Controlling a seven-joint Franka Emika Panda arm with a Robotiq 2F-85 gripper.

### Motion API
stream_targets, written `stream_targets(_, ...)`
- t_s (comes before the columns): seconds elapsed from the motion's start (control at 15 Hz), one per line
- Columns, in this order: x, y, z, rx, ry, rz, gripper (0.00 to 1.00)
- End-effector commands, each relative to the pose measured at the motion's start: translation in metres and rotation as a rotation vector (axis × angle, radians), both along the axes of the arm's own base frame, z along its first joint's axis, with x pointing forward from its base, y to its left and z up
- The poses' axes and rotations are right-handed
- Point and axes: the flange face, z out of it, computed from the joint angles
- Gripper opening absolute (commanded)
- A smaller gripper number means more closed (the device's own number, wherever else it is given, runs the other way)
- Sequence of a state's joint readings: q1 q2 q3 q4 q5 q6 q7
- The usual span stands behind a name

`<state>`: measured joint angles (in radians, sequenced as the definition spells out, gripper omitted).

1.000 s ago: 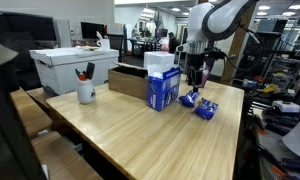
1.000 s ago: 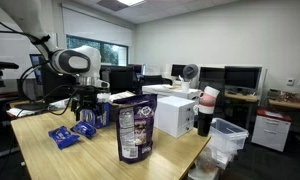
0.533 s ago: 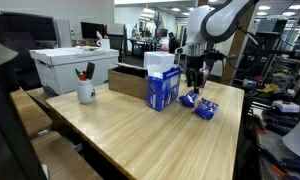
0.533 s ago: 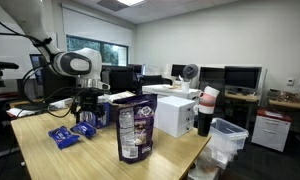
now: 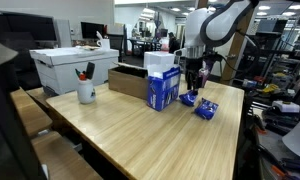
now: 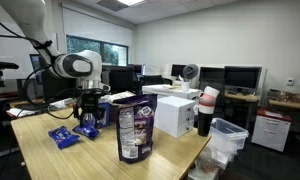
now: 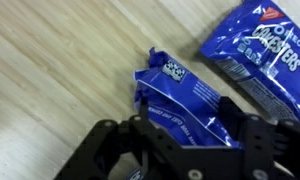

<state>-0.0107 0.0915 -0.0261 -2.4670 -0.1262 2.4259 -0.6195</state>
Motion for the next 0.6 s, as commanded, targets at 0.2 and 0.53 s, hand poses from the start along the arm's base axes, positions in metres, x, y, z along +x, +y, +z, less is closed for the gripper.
stream_targets(0.2,0.0016,-0.0035,0.0004,-0.040,-0.009,0.046,0.25)
stream_targets(0.53,-0.0003,-0.0019,0.0050,-0.060,-0.010,0.025,0.03)
